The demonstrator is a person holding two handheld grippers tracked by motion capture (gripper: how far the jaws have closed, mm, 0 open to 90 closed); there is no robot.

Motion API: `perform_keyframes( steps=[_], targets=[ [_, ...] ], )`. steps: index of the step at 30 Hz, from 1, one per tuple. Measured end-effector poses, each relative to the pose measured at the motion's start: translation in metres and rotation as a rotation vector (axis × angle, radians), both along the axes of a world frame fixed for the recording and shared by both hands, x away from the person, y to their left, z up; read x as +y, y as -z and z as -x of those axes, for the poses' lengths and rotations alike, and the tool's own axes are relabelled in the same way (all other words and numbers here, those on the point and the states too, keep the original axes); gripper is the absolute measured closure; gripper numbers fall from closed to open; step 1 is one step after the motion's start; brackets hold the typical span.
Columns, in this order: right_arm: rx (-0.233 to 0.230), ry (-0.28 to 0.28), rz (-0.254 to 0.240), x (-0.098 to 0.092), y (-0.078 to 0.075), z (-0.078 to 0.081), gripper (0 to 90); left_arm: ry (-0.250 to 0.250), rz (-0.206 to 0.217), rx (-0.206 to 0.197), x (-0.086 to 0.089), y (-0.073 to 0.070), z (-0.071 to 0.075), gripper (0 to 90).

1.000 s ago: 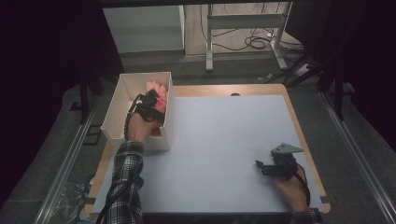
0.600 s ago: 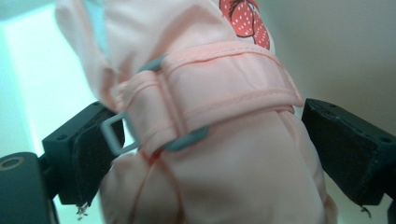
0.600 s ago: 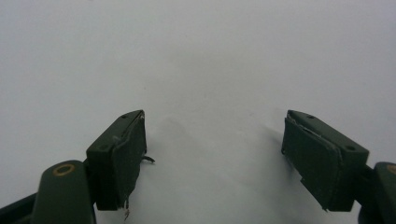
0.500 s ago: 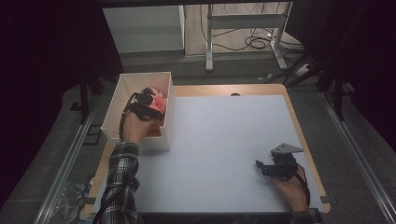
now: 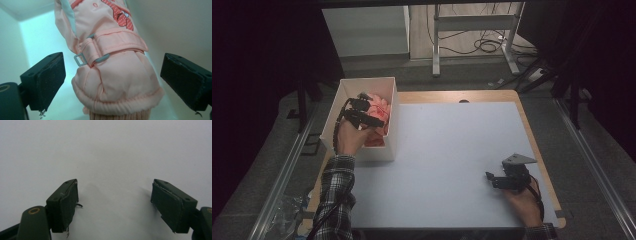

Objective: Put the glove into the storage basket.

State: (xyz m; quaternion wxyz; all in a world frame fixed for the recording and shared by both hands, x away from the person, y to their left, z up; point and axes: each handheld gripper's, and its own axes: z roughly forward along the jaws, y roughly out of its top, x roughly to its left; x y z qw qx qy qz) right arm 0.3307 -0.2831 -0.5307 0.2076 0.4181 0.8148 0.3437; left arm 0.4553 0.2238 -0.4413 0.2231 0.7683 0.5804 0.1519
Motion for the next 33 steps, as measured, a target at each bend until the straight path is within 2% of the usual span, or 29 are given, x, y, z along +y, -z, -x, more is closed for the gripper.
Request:
perform_keyframes(
  steps=[3,5,12,17,24,33],
  targets=[
    [0.0,0.0,0.0,0.0,0.0,0.0,22.4,-0.001,0.002,-0.024,0.001,-0.003,0.003,4.1],
    [0.0,0.0,0.0,0.0,0.0,0.0,22.4,0.0,0.002,-0.026,0.001,-0.004,0.004,3.6],
    [0.0,0.0,0.0,0.0,0.0,0.0,22.4,0.004,0.032,-0.072,0.005,-0.01,0.014,3.0],
    [0.0,0.0,0.0,0.0,0.0,0.0,22.4,0.025,0.049,-0.09,0.005,-0.015,0.02,2.7],
    [-0.001,0.0,0.0,0.0,0.0,0.0,22.4,0.046,0.044,-0.114,0.002,-0.022,0.029,2.7],
    [-0.001,0.0,0.0,0.0,0.0,0.0,22.4,0.072,0.072,-0.142,0.005,-0.029,0.043,3.1]
  ],
)
